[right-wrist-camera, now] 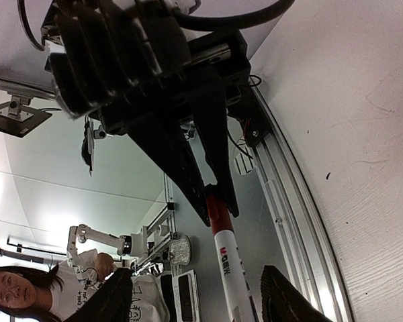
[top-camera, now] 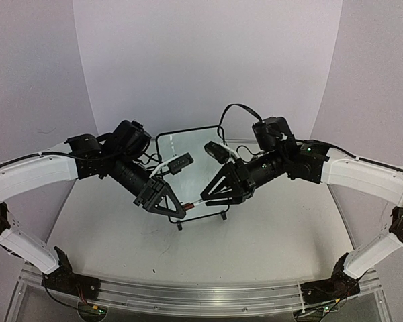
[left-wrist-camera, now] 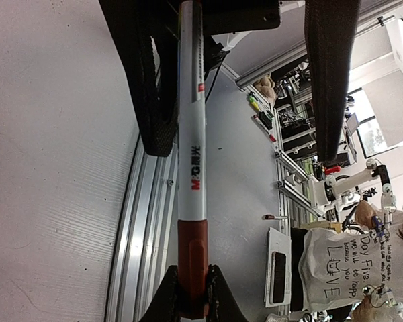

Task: Write a sentence on the whiteboard
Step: Pass from the left arm to the right, then open the pen cap from the whiteboard marker.

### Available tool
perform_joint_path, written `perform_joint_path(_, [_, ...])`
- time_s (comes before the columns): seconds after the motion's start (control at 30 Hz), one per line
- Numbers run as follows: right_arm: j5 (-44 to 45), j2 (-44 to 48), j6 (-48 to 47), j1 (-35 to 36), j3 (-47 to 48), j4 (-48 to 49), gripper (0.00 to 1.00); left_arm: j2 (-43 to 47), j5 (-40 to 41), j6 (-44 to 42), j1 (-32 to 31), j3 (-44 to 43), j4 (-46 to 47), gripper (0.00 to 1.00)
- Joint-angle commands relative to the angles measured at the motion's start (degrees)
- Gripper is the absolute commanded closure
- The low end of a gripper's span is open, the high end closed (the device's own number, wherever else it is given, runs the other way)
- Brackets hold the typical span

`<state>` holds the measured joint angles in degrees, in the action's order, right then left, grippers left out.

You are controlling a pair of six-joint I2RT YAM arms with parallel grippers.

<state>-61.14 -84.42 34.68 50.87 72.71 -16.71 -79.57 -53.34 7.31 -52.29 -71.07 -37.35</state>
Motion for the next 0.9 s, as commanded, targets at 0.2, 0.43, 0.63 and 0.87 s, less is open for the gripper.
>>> perform_joint_path(0.2, [-0.01, 0.31, -0.71, 1.01, 1.21, 1.99, 0.49, 0.11, -1.47, -1.46, 0.35, -0.35, 0.67, 1.0])
perform_joint_path(0.43, [0.17, -0.25, -0.76, 1.1, 1.5, 2.09, 0.59, -0.92, -2.84, -1.68, 0.34, -0.24, 0.34, 1.0])
perform_joint_path(0.63, [0.26, -0.73, -0.84, 1.15, 1.43, 2.03, 0.74, -0.86, -2.76, -1.68, 0.35, -0.04, 0.46, 1.0])
perform_joint_path(0.87, [1.57, -0.62, -1.52, 1.15, 0.79, 1.94, 1.0, -0.98, -2.82, -2.12, 0.28, -0.13, 0.3, 1.0])
